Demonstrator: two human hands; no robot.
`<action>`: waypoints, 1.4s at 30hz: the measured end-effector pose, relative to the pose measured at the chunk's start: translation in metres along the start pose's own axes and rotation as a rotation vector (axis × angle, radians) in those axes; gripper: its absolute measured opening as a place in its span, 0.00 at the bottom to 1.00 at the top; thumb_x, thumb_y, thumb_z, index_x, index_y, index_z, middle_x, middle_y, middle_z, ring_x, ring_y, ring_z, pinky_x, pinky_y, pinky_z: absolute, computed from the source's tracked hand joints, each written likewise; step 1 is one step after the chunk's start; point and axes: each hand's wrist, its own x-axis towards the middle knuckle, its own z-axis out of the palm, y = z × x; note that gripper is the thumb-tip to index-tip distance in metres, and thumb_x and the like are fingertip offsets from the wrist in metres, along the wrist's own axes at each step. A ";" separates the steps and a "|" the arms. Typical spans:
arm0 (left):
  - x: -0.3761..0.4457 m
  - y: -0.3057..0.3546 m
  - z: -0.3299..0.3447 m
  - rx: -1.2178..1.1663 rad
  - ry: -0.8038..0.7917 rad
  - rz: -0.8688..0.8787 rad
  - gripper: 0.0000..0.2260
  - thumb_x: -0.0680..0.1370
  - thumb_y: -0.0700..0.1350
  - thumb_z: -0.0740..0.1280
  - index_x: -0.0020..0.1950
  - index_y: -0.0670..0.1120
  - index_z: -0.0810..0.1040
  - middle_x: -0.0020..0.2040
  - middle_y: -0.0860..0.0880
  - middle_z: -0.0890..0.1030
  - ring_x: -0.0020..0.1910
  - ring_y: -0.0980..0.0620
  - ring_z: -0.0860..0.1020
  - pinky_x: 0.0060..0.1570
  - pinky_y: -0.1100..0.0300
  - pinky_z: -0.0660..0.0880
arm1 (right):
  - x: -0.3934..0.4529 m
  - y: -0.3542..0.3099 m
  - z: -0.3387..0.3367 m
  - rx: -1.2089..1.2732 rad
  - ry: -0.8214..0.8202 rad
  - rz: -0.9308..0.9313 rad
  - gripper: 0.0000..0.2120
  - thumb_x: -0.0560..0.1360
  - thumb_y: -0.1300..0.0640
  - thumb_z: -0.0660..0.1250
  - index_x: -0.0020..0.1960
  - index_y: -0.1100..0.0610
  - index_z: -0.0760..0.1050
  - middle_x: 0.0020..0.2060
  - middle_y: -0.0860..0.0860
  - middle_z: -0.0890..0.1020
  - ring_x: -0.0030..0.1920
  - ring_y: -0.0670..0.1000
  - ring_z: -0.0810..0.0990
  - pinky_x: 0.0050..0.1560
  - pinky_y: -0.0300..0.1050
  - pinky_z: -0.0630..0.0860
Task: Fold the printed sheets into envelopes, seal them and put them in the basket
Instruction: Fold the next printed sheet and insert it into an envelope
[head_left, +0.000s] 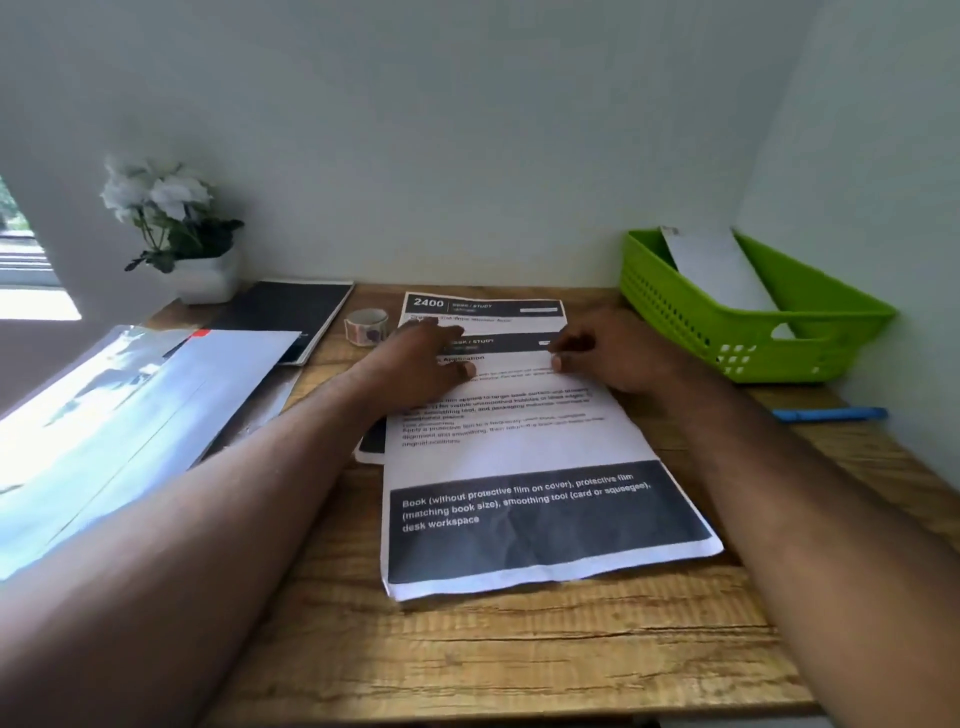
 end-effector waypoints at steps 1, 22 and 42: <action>0.001 0.000 0.000 -0.014 -0.025 -0.011 0.28 0.79 0.58 0.63 0.77 0.50 0.63 0.75 0.46 0.67 0.73 0.46 0.66 0.69 0.57 0.63 | 0.001 0.001 0.002 -0.035 0.022 -0.004 0.16 0.70 0.48 0.72 0.57 0.49 0.80 0.53 0.48 0.83 0.51 0.49 0.80 0.58 0.50 0.77; -0.002 0.004 -0.012 -0.030 0.787 0.178 0.11 0.76 0.42 0.65 0.53 0.50 0.84 0.50 0.47 0.79 0.51 0.44 0.77 0.57 0.51 0.64 | -0.003 -0.035 -0.011 -0.296 0.545 -0.261 0.08 0.71 0.58 0.66 0.49 0.51 0.80 0.50 0.50 0.81 0.54 0.55 0.78 0.57 0.52 0.60; -0.020 0.043 0.000 0.309 0.080 -0.024 0.15 0.79 0.48 0.56 0.60 0.47 0.77 0.61 0.45 0.80 0.62 0.42 0.76 0.74 0.36 0.43 | -0.022 -0.066 0.003 -0.277 -0.218 -0.104 0.21 0.80 0.46 0.57 0.71 0.50 0.68 0.69 0.50 0.72 0.67 0.53 0.71 0.62 0.42 0.65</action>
